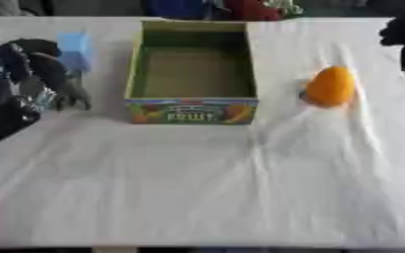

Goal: Pick up objects on the table and place them in the box.

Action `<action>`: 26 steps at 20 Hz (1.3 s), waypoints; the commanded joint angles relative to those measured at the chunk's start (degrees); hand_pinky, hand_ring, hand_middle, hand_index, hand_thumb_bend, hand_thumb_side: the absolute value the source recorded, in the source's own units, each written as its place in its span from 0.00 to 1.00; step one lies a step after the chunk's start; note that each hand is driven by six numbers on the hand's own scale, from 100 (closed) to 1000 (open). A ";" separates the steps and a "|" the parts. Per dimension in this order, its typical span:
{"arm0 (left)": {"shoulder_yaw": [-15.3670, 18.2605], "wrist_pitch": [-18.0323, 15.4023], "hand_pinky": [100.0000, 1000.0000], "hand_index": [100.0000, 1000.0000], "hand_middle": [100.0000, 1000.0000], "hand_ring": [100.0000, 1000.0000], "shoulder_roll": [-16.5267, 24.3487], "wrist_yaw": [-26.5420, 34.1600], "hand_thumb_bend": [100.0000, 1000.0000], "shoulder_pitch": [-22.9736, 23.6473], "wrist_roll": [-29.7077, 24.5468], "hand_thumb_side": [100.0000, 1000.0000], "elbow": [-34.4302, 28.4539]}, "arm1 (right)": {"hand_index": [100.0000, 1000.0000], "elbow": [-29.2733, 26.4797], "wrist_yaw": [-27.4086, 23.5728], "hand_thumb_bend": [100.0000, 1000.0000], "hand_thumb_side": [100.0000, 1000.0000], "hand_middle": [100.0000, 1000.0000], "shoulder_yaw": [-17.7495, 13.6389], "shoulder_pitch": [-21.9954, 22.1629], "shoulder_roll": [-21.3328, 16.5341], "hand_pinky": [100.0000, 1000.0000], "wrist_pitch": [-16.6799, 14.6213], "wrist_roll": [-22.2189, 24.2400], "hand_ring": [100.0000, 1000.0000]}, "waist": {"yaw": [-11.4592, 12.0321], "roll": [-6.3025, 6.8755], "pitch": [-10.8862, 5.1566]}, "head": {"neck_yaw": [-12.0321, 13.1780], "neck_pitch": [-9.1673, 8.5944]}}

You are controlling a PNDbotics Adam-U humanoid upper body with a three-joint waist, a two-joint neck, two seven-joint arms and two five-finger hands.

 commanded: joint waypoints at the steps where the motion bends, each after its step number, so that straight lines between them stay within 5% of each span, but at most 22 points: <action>1: -0.40 0.41 0.63 0.76 0.63 0.62 8.43 -1.87 0.36 -1.59 -0.65 0.53 -0.46 | 0.80 -0.38 -0.27 0.00 0.12 0.70 -0.37 -0.35 -1.60 0.74 -0.06 0.31 0.75 | -0.01 0.23 -1.28 | -0.29 -0.31; 7: -2.63 -0.27 0.62 0.75 0.61 0.60 19.34 -4.59 0.34 -6.32 -4.18 0.44 5.79 | 0.80 -0.24 -0.38 0.00 0.12 0.70 -0.09 -0.28 -1.93 0.74 -0.09 0.62 0.75 | -0.46 0.58 -1.83 | -0.27 -0.09; 12: -6.48 -3.62 0.63 0.75 0.60 0.60 24.17 -9.96 0.37 -12.43 -11.55 0.38 14.79 | 0.80 0.00 -0.48 0.00 0.12 0.70 0.15 -0.15 -2.00 0.74 -0.15 0.87 0.75 | -0.99 0.64 -2.14 | 0.15 0.22; 26: -11.14 -14.06 0.65 0.74 0.60 0.60 20.03 -26.38 0.37 -23.05 -26.80 0.32 35.26 | 0.80 0.73 -0.75 0.00 0.17 0.70 0.58 0.21 -2.01 0.74 0.03 1.56 0.75 | -1.65 1.00 -2.56 | 0.08 0.50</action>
